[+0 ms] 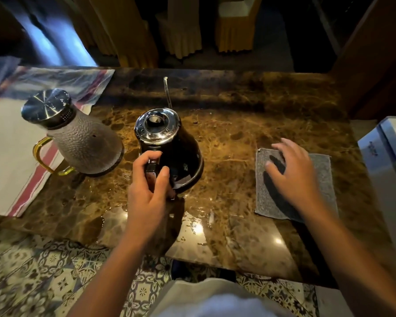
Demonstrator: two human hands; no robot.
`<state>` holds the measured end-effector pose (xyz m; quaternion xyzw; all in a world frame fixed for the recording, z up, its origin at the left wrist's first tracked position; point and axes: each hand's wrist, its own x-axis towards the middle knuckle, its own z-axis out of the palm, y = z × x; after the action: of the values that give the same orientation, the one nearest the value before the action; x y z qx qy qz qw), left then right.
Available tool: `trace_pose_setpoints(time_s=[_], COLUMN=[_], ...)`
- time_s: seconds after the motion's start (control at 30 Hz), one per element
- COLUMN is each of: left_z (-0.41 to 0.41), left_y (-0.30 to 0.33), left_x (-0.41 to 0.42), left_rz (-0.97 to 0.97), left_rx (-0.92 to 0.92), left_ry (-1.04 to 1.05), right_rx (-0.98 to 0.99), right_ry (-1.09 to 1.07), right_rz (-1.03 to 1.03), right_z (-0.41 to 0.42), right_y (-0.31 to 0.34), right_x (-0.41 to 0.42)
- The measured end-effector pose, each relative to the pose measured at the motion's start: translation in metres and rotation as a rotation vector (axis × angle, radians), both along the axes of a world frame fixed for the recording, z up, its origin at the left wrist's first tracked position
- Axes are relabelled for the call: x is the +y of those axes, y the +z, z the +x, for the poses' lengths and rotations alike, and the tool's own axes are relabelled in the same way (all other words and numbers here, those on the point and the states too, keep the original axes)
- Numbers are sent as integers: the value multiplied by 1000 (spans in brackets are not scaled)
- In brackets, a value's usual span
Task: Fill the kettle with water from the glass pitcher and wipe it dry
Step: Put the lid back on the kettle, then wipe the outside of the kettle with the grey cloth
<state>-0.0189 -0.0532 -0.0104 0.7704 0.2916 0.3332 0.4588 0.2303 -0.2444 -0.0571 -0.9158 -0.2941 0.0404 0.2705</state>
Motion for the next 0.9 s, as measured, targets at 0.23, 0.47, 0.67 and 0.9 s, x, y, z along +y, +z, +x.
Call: trace_pose_setpoints(time_s=[0.23,0.47,0.67,0.9], left_z=[-5,-15,3,72], left_y=[2,56,102,103], left_x=[5,31,56,93], left_rz=[150,157,532,720], left_rx=[148,367,275,480], left_ry=[-37,-180,164,-142], right_rx=[-119,-167,-184,-146], right_ry=[18,49,77,-7], right_rz=[-335,-330,-157,79], right_z=[-3,-3,-7,-24], right_y=[-44,-47,-50,-43], right_x=[-15,-16,-17,-16])
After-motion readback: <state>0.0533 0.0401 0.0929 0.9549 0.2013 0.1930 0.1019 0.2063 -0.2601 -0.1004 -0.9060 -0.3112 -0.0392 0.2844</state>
